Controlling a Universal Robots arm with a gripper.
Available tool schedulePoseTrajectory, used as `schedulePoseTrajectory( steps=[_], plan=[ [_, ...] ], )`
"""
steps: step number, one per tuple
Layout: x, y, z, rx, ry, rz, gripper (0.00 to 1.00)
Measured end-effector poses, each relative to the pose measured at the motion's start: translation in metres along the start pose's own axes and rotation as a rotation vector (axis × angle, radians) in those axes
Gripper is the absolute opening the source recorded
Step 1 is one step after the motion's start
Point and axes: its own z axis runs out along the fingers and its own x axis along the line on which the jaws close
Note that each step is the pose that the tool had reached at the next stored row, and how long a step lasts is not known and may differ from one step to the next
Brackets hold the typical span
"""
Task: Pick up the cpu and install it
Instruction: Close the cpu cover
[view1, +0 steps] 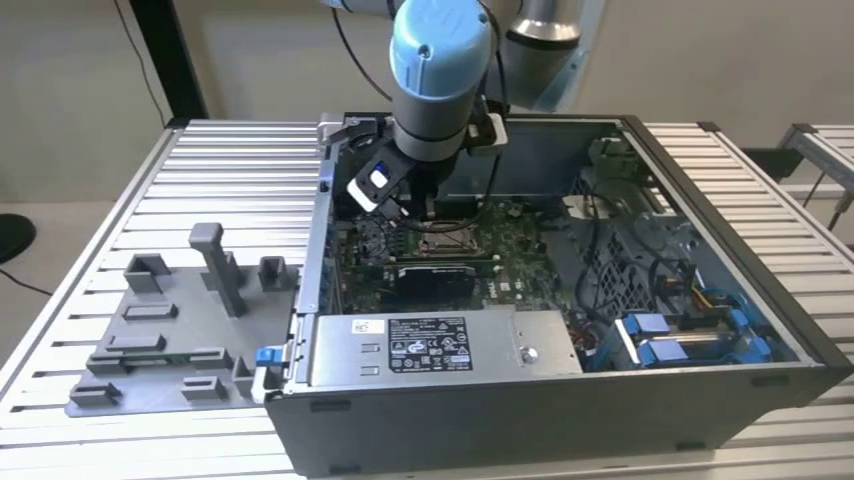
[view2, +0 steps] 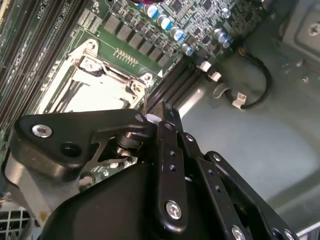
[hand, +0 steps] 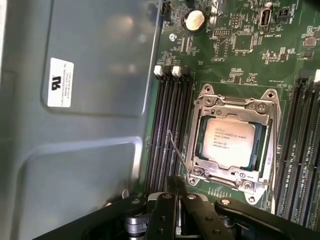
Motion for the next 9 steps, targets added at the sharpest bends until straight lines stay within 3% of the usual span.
schedulePoseTrajectory(
  steps=[9],
  plan=[
    [-0.0007, -0.0003, 0.0121, -0.0002, 0.0043, -0.001, 0.00]
  ],
)
